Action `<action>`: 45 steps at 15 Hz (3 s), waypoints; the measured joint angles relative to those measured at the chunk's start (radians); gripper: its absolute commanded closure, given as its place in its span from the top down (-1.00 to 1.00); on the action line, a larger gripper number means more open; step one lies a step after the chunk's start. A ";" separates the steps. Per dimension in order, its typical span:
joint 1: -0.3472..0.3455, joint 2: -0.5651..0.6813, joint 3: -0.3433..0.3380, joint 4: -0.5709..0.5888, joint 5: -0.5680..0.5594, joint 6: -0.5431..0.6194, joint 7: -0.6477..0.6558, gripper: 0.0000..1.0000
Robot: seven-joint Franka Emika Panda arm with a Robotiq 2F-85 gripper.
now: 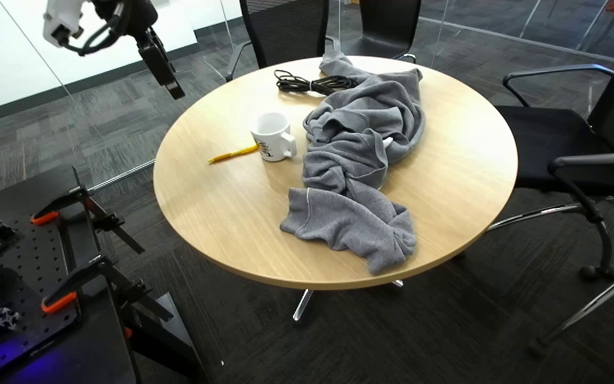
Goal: Put the pen inside the white mug cup
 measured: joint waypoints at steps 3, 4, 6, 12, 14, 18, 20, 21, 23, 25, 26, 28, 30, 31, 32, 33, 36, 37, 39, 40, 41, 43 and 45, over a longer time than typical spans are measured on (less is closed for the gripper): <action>-0.007 0.100 -0.007 0.065 -0.006 0.000 0.001 1.00; -0.008 0.133 -0.011 0.088 -0.006 0.000 0.001 1.00; -0.009 0.196 -0.019 0.132 -0.006 0.000 0.001 1.00; -0.002 0.318 -0.049 0.204 -0.071 0.000 0.051 1.00; 0.000 0.325 -0.051 0.208 -0.073 0.000 0.052 1.00; 0.004 0.327 -0.053 0.211 -0.073 0.000 0.052 1.00; 0.011 0.338 -0.060 0.212 -0.078 0.000 0.073 1.00; 0.018 0.350 -0.065 0.217 -0.084 0.000 0.090 1.00; 0.028 0.379 -0.068 0.229 -0.086 0.000 0.104 1.00; 0.039 0.412 -0.068 0.247 -0.086 0.005 0.113 1.00; 0.045 0.429 -0.068 0.255 -0.086 0.017 0.114 1.00; 0.053 0.463 -0.068 0.269 -0.086 0.057 0.114 1.00; 0.059 0.497 -0.067 0.279 -0.081 0.112 0.114 1.00; 0.059 0.513 -0.065 0.284 -0.076 0.135 0.114 1.00; 0.060 0.529 -0.064 0.289 -0.070 0.154 0.114 1.00; 0.061 0.544 -0.064 0.296 -0.065 0.168 0.114 1.00; 0.066 0.585 -0.066 0.317 -0.055 0.188 0.114 1.00; 0.071 0.597 -0.070 0.326 -0.055 0.189 0.114 1.00; 0.078 0.618 -0.075 0.343 -0.054 0.189 0.114 1.00; 0.082 0.628 -0.078 0.352 -0.053 0.189 0.114 1.00; 0.086 0.637 -0.081 0.360 -0.052 0.189 0.114 1.00; 0.089 0.655 -0.086 0.378 -0.049 0.189 0.114 1.00; 0.089 0.673 -0.090 0.396 -0.040 0.189 0.114 1.00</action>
